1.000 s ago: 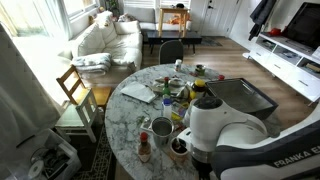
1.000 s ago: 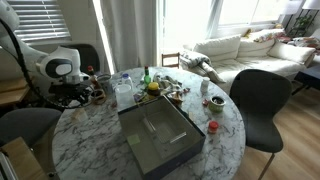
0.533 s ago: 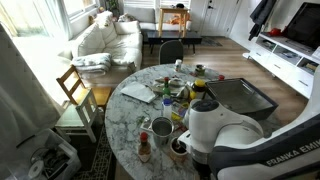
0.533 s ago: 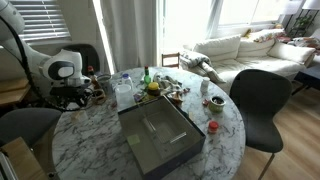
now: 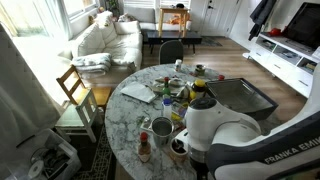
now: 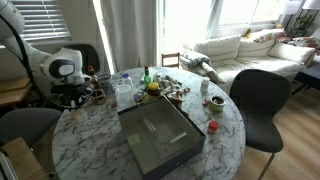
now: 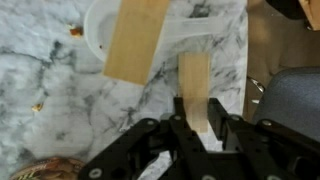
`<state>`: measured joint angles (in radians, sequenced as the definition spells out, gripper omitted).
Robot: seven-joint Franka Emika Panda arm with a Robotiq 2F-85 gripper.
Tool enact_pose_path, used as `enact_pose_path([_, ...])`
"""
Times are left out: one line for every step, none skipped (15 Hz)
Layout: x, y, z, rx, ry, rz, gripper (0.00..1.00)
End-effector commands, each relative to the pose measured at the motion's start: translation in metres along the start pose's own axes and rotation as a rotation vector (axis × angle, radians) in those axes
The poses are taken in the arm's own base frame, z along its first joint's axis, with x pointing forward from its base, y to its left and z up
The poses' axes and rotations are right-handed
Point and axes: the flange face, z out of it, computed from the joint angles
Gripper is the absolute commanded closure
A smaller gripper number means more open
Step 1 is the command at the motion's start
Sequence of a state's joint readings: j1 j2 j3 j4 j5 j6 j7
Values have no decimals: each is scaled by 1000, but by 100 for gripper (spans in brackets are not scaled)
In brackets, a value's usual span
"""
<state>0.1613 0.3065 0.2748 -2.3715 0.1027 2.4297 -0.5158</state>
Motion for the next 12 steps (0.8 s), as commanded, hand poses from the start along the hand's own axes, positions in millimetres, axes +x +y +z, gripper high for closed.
enact_pose_path([1,-3,-9,-1,-13,-10,93])
enact_pose_path([2,-3,-9,0,-13,-12,93])
enact_pose_path([2,-4,-10,0,-15,-16,93])
enact_pose_path([2,-5,-12,0,-16,-17,93])
enact_pose_path([1,-8,-17,3,-14,-18,93])
enact_pose_path([0,-13,-24,4,-17,-11,93])
enact_pose_path([-1,-18,-30,4,-28,-4,93])
enact_pose_path([-4,-24,-38,5,-37,1,93])
enact_pose_path([-8,-29,-45,4,-49,11,93])
enact_pose_path([-13,-33,-53,5,-58,25,93])
enact_pose_path([-19,-35,-61,3,-62,51,93])
enact_pose_path([-23,-36,-68,-1,-57,64,93])
